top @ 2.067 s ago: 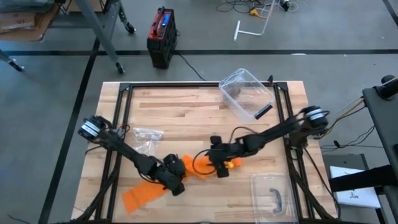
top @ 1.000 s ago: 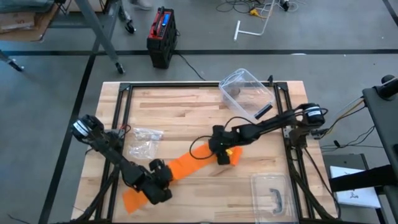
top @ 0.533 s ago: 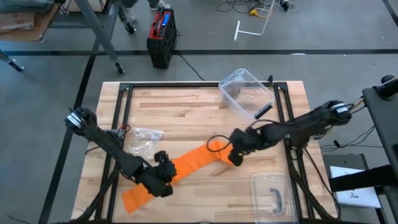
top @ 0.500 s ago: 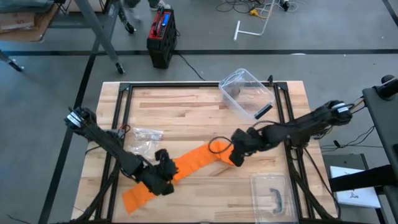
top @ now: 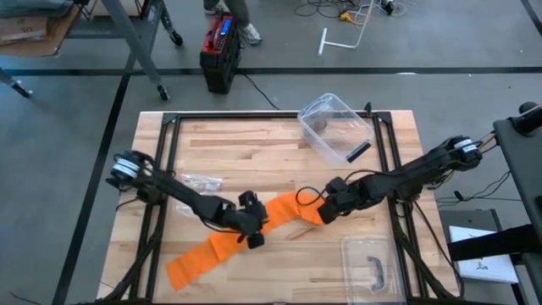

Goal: Roll bandage
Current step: Roll the orange bandage on the table

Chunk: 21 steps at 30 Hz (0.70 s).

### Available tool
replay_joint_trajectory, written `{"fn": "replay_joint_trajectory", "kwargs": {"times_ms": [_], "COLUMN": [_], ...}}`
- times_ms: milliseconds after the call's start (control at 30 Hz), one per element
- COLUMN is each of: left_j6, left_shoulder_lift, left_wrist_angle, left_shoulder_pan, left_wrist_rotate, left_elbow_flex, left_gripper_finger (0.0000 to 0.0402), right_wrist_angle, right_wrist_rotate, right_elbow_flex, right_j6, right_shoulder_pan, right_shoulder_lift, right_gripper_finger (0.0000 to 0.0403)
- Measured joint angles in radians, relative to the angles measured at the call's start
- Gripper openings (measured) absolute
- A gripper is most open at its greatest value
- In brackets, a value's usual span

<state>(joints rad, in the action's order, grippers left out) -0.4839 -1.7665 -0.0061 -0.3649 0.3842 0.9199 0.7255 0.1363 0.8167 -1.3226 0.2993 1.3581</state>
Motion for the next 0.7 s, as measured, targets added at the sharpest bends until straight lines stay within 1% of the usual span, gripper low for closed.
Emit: {"fn": "replay_joint_trajectory", "kwargs": {"times_ms": [67,167,300,400,500,700], "left_j6": [-0.024,-0.049,-0.049,-0.049,-0.041,-0.011], "left_shoulder_lift": [-0.041,-0.1,-0.136,-0.138,-0.126,-0.115], "left_wrist_angle": [-0.017,0.004,0.018,0.015,-0.001,-0.006], "left_shoulder_pan": [-0.001,-0.001,-0.001,-0.003,-0.006,-0.006], "left_wrist_rotate": [-0.011,-0.005,0.0,-0.012,-0.019,-0.034], "left_elbow_flex": [-0.001,-0.001,0.005,0.004,0.004,0.002], "left_gripper_finger": [0.0058,0.0057,0.0063,0.0067,0.0068,0.0058], "right_wrist_angle": [-0.006,-0.056,-0.172,-0.278,-0.298,-0.298], "right_wrist_rotate": [0.022,0.047,0.074,0.072,0.073,0.066], "right_elbow_flex": [-0.007,-0.018,-0.055,-0.08,-0.098,-0.112], "right_j6": [-0.065,-0.131,-0.215,-0.265,-0.31,-0.341], "right_shoulder_pan": [0.003,0.009,0.008,0.006,0.006,0.006], "right_shoulder_lift": [-0.014,-0.023,-0.003,0.024,0.051,0.083], "right_gripper_finger": [0.023,0.0259,0.0282,0.028,0.0268,0.0243]}}
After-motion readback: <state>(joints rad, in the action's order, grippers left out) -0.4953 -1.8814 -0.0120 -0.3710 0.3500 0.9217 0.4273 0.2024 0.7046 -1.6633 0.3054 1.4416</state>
